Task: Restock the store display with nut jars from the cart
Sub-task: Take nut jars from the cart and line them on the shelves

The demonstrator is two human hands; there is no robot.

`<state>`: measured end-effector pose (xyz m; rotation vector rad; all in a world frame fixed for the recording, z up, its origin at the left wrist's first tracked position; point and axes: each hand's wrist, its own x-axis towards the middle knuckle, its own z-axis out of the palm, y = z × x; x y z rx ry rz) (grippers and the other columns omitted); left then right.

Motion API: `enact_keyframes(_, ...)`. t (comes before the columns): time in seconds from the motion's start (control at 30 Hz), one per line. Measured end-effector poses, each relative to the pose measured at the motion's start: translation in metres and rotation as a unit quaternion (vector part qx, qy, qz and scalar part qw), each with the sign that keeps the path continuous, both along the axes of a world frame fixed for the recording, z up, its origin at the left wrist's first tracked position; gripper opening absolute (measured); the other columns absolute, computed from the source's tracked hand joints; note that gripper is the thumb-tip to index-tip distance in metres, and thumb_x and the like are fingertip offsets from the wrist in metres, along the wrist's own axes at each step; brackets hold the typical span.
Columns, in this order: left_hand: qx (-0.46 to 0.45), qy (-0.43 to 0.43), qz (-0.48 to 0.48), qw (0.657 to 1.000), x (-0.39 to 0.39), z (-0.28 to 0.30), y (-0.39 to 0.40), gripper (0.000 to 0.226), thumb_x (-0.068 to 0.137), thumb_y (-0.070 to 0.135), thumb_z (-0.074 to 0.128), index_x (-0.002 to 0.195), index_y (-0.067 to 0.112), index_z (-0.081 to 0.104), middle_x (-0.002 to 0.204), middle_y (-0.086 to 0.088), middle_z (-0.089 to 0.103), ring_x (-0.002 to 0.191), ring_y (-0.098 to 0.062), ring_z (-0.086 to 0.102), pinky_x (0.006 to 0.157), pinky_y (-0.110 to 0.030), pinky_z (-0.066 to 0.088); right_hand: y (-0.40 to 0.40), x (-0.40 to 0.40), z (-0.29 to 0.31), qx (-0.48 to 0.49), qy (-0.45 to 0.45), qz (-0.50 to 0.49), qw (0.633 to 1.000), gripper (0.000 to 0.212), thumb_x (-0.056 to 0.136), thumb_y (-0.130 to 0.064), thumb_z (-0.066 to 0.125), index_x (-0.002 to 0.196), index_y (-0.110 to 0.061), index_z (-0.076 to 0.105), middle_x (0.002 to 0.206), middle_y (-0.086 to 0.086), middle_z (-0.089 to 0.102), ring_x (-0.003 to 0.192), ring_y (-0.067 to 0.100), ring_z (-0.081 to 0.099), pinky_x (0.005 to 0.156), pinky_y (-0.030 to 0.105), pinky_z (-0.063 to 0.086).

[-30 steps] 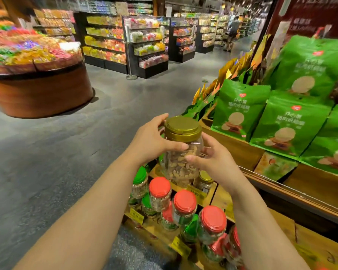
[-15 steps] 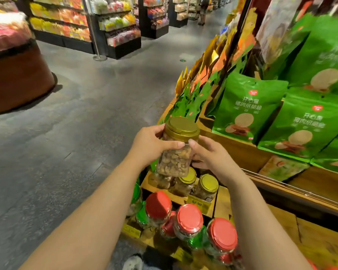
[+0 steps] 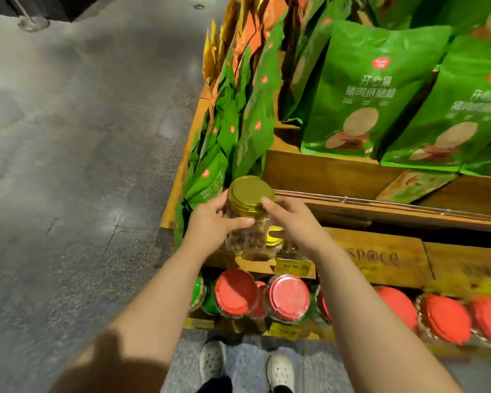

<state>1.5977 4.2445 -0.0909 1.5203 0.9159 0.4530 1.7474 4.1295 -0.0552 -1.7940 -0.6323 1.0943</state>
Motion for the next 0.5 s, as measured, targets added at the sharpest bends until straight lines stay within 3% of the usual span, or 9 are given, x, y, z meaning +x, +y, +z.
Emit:
enact_keyframes(0.07, -0.023, -0.001, 0.001, 1.000, 0.004, -0.014, 0.005, 0.083, 0.063, 0.018, 0.097, 0.134, 0.039, 0.060, 0.144, 0.007, 0.059, 0.134, -0.004, 0.052, 0.121, -0.037, 0.036, 0.003, 0.000, -0.014, -0.004, 0.027, -0.022, 0.999, 0.024, 0.098, -0.041, 0.064, 0.112, -0.021, 0.067, 0.100, -0.003, 0.071, 0.096, 0.017, 0.066, 0.082, 0.038, 0.057)
enact_keyframes(0.17, -0.046, 0.019, 0.002, 0.999, 0.009, -0.034, 0.012, 0.092, 0.063, 0.021, 0.097, 0.140, 0.047, 0.053, 0.146, 0.007, 0.057, 0.139, -0.014, 0.049, 0.120, -0.040, 0.038, 0.009, 0.002, -0.034, -0.025, 0.034, -0.040, 0.998, 0.025, 0.097, -0.037, 0.066, 0.116, -0.021, 0.063, 0.108, -0.001, 0.071, 0.101, 0.016, 0.067, 0.086, 0.039, 0.058)
enact_keyframes(0.3, -0.062, 0.011, -0.012, 0.998, 0.015, -0.051, 0.019, 0.083, 0.067, 0.008, 0.094, 0.117, 0.064, 0.058, 0.131, 0.026, 0.062, 0.135, -0.007, 0.052, 0.120, -0.040, 0.037, 0.018, 0.002, -0.052, -0.042, 0.010, -0.064, 0.997, 0.073, 0.074, -0.067, 0.071, 0.129, -0.022, 0.060, 0.118, -0.001, 0.071, 0.111, 0.019, 0.068, 0.095, 0.051, 0.057)
enact_keyframes(0.37, -0.070, 0.013, -0.017, 0.997, 0.017, -0.057, 0.021, 0.084, 0.067, 0.003, 0.092, 0.123, 0.055, 0.057, 0.126, 0.032, 0.062, 0.135, -0.004, 0.051, 0.121, -0.039, 0.036, 0.020, 0.003, -0.064, -0.041, -0.004, -0.071, 0.997, 0.084, 0.066, -0.073, 0.070, 0.132, -0.023, 0.058, 0.119, -0.003, 0.070, 0.111, 0.018, 0.068, 0.096, 0.052, 0.056)
enact_keyframes(0.5, -0.085, 0.022, -0.026, 0.996, 0.021, -0.065, 0.023, 0.094, 0.067, 0.004, 0.093, 0.148, 0.027, 0.052, 0.150, 0.007, 0.053, 0.141, -0.008, 0.046, 0.122, -0.037, 0.034, 0.020, 0.002, -0.070, -0.057, -0.023, -0.071, 0.996, 0.070, 0.081, -0.059, 0.070, 0.137, -0.021, 0.054, 0.120, -0.003, 0.069, 0.108, 0.016, 0.068, 0.096, 0.052, 0.056)
